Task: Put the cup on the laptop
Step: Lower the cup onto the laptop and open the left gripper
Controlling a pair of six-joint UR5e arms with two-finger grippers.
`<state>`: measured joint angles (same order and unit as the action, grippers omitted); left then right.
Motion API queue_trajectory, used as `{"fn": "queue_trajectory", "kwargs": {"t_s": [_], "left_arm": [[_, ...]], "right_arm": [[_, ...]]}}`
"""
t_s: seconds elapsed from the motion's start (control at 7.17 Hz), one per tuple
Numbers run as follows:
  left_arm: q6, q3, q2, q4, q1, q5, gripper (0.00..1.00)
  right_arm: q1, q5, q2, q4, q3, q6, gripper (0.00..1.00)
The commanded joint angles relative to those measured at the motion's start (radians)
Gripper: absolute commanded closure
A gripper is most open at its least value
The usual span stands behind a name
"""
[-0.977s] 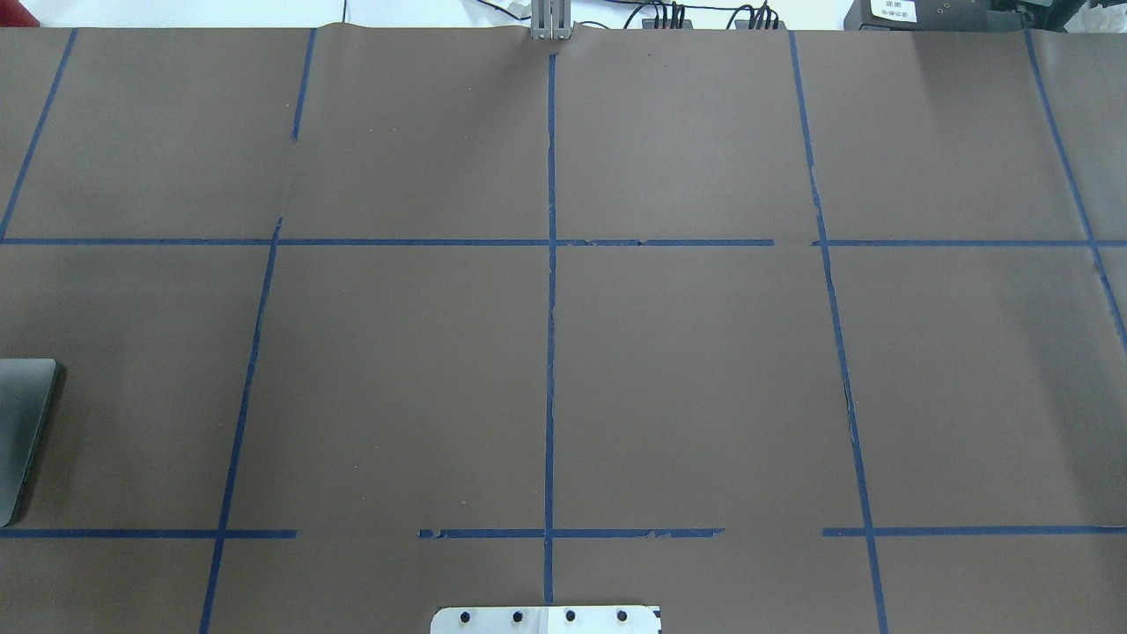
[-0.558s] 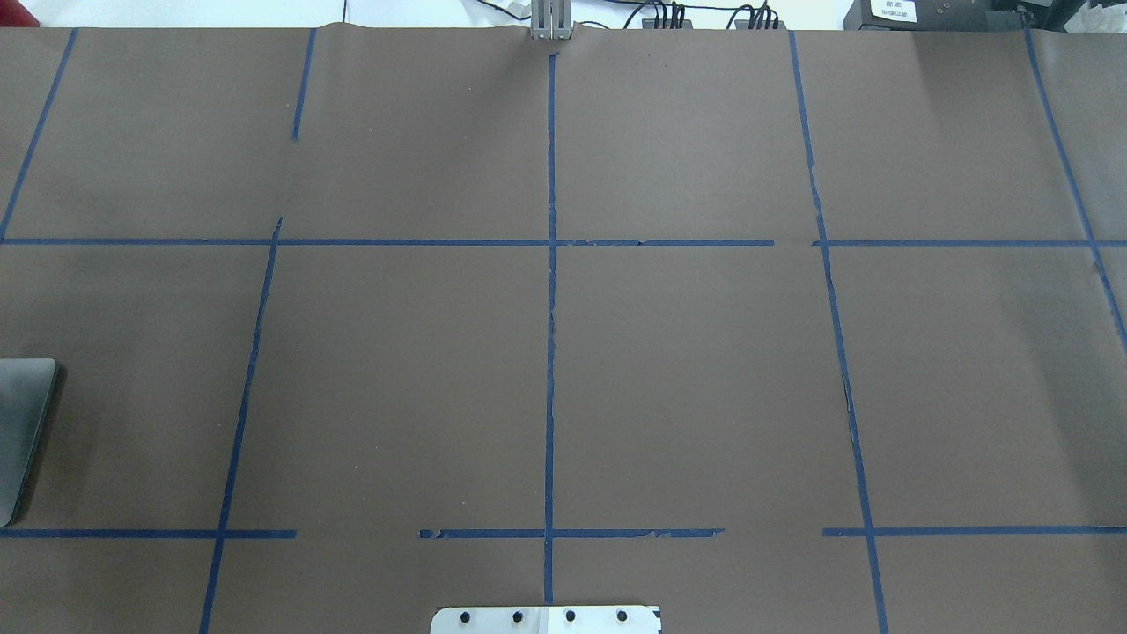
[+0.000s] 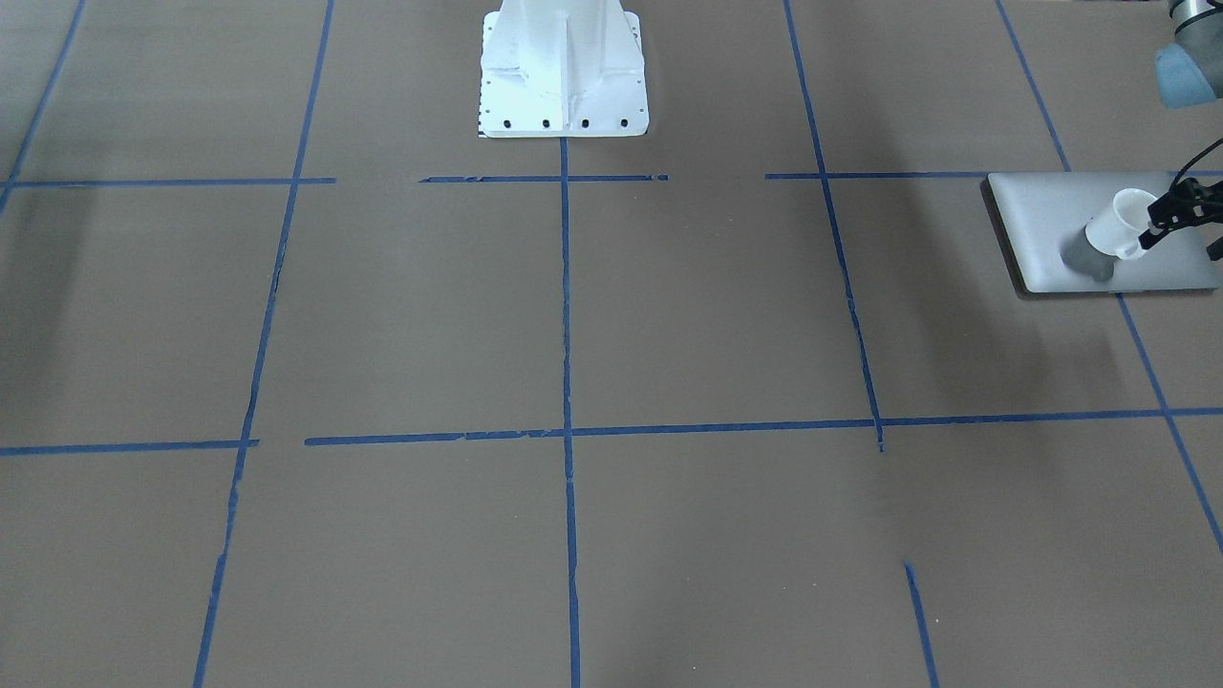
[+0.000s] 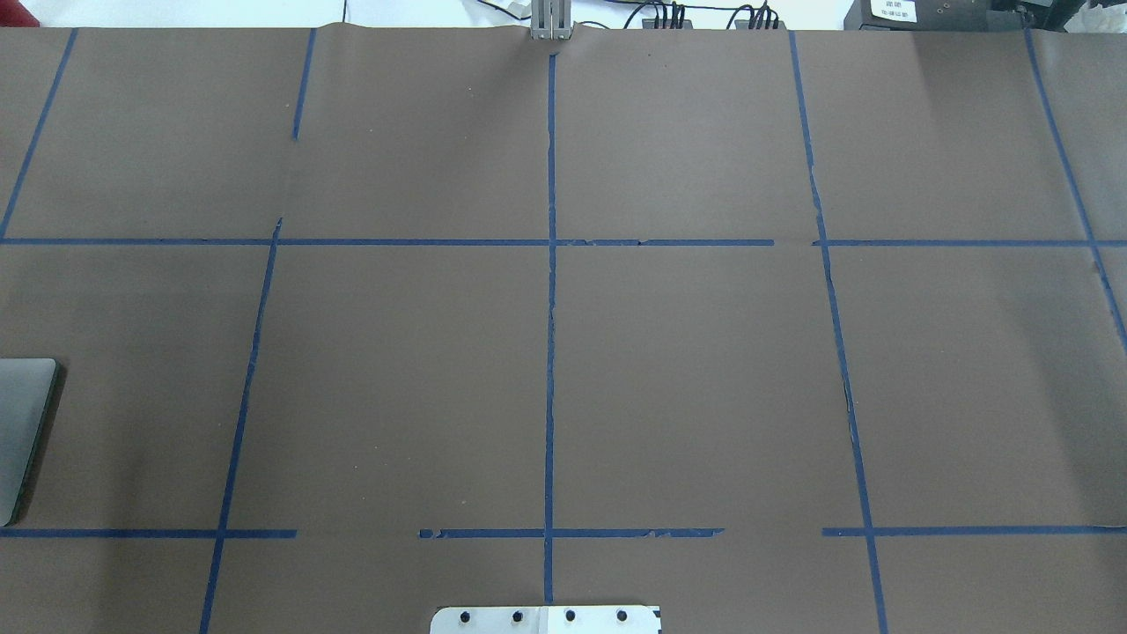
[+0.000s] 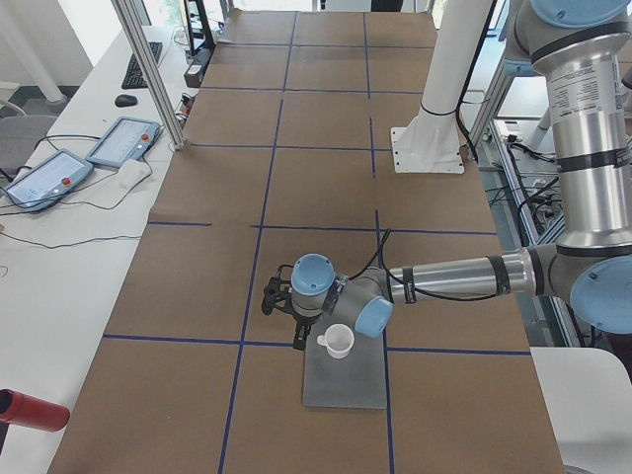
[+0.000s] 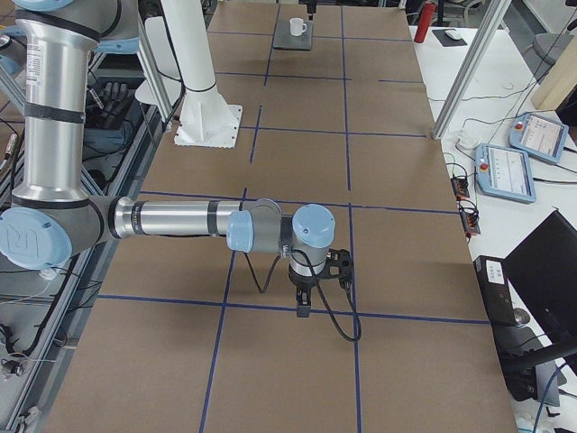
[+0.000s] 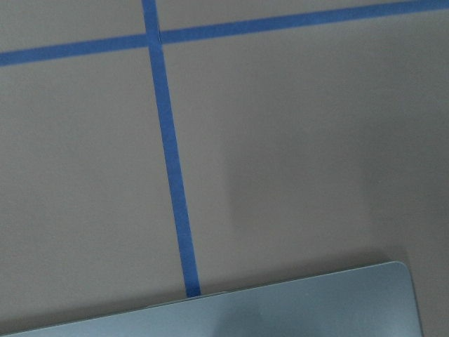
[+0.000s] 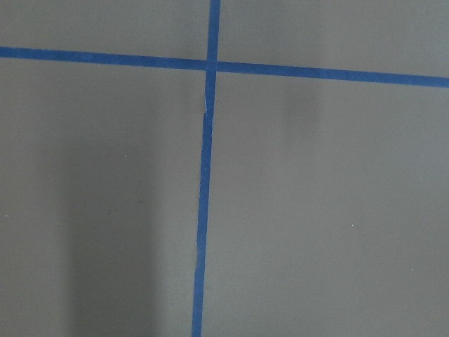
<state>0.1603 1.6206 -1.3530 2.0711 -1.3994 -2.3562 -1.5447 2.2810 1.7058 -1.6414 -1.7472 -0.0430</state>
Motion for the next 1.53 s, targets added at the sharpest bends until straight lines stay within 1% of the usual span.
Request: {"fn": "queue_trajectory", "kwargs": {"t_s": [0.0, 0.14, 0.28, 0.56, 0.7, 1.4], "left_arm": [[-0.352, 0.108, -0.015, -0.379, -0.198, 0.027, 0.00], [-0.434, 0.122, -0.024, -0.494, -0.248, 0.060, 0.00], [-0.461, 0.116, -0.043, -0.531, -0.297, 0.051, 0.00], [-0.461, 0.119, -0.029, -0.528, -0.297, 0.051, 0.00], [-0.459, 0.105, -0.029, -0.523, -0.297, 0.058, 0.00], [-0.452, 0.117, -0.034, -0.523, -0.297, 0.051, 0.00]], "right_arm": [[0.000, 0.000, 0.000, 0.000, 0.000, 0.000, 0.00], [0.000, -0.002, 0.000, 0.000, 0.000, 0.000, 0.00], [0.000, 0.000, 0.000, 0.000, 0.000, 0.000, 0.00], [0.000, 0.000, 0.000, 0.000, 0.000, 0.000, 0.00], [0.000, 0.000, 0.000, 0.000, 0.000, 0.000, 0.00], [0.000, 0.000, 0.000, 0.000, 0.000, 0.000, 0.00]]}}
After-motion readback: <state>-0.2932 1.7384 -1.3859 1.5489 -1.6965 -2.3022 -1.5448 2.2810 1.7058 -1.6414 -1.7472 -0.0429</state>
